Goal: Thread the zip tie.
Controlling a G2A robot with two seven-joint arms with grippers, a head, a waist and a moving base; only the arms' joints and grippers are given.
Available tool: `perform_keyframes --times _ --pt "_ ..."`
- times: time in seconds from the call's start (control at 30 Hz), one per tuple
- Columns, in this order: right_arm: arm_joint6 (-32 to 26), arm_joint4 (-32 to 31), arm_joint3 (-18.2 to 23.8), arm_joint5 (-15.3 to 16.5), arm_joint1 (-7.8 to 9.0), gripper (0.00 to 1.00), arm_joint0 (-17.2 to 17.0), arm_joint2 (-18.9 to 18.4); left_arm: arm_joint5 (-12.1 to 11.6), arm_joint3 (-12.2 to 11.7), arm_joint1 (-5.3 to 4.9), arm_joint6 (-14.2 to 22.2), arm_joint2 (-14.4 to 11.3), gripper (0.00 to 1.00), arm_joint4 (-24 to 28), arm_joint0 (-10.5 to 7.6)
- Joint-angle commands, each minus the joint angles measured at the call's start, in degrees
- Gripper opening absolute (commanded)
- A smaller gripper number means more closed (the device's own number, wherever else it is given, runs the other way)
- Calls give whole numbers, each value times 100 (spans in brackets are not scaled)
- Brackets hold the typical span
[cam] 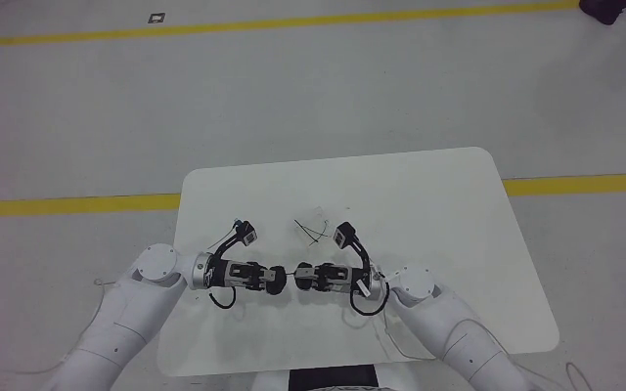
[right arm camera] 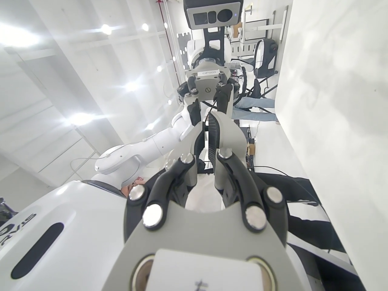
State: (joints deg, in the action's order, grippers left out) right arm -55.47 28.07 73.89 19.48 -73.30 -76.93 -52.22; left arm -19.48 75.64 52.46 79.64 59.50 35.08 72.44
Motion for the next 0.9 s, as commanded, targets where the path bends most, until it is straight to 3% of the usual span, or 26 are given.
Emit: perform_keyframes --times 0.0,0.57,0.87 --pt "31 49 1 0 -2 0 -18 -31 0 0 0 0 0 17 0 0" --pt "138 15 -93 -17 -56 0 10 85 0 0 0 0 0 9 0 0" --pt "114 -26 -130 -54 -57 0 60 137 0 0 0 0 0 11 0 0"
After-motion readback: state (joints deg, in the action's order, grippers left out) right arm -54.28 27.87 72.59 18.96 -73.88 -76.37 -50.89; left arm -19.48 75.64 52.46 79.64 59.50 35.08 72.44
